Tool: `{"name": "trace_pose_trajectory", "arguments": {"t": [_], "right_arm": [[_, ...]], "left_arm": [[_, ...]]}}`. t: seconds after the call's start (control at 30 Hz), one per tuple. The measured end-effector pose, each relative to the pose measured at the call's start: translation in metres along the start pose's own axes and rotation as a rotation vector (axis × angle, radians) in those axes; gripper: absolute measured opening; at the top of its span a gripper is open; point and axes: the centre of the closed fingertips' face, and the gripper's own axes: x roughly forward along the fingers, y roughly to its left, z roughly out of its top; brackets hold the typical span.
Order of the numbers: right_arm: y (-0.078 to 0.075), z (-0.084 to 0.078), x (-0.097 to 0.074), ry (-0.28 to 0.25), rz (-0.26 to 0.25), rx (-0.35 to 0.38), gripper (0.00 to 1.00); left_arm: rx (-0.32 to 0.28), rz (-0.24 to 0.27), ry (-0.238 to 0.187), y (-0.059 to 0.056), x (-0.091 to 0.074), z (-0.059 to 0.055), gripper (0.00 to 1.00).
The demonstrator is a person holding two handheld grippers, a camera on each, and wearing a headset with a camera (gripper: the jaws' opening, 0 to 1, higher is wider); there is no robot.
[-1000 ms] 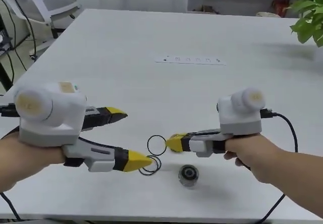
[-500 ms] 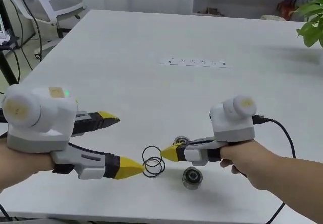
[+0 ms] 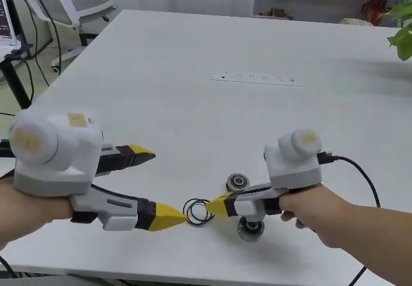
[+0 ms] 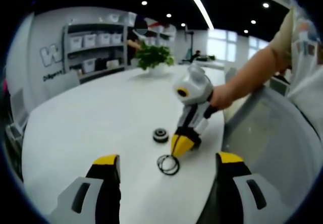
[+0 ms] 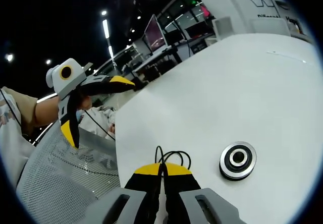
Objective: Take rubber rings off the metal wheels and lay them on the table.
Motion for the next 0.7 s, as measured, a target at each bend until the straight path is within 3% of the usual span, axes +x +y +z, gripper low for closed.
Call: {"name": "trace_pose_trajectory", "arguments": {"t": [0.5,0.7], "right_arm": [[-0.011,-0.005,-0.002,0.020,-0.043,-0.022,0.04],[-0.011,0.000,-0.005,0.000,-0.047,-0.025,0.06]], "left_arm": [[-0.005,-0.012,0.017,-0.004,0.004,-0.004,0.78],[-0.005,-0.015,0.023,-0.004,0.004,-0.004,0.77]]}}
